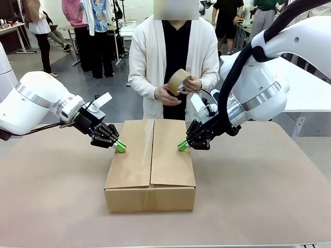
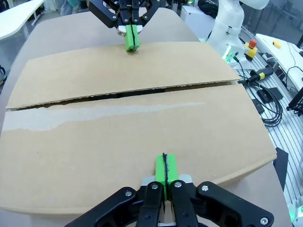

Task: Wrap the clocks to prevent damage.
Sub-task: After the human seals the box with tape, release both hands from the side flaps of the Package Box.

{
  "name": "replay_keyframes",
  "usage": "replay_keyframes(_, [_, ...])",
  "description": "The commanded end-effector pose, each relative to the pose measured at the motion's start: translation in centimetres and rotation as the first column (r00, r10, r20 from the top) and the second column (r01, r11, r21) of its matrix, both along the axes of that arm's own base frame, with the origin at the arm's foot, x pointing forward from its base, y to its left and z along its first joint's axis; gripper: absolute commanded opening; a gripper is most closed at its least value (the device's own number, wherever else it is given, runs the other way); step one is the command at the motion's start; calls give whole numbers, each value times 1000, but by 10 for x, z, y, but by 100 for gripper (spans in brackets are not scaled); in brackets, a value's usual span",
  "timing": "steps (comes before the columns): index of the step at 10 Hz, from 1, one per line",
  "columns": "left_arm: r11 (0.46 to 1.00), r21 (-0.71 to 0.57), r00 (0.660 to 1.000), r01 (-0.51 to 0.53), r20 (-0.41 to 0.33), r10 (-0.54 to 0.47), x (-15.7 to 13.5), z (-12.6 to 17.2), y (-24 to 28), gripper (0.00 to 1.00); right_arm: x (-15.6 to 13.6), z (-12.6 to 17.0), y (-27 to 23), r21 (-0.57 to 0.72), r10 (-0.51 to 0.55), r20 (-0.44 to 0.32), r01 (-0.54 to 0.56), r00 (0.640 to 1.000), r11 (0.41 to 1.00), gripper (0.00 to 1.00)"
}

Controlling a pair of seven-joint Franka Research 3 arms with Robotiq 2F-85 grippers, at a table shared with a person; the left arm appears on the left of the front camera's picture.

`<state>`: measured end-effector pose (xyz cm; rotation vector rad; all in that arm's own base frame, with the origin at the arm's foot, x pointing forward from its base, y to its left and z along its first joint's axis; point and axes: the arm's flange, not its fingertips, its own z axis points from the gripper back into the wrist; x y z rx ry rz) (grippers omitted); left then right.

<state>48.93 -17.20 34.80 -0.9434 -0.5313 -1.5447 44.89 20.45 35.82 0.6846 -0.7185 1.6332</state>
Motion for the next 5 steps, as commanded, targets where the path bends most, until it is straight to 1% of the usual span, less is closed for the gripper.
replay_keyframes(1, [1000, 6, 1000, -2, 1, 2, 0, -3, 0, 0, 0, -3, 1, -15, -13, -10, 13, 1000, 1000, 1])
replay_keyframes(5, [1000, 6, 1000, -2, 1, 2, 0, -3, 0, 0, 0, -3, 1, -15, -13, -10, 13, 1000, 1000, 1])
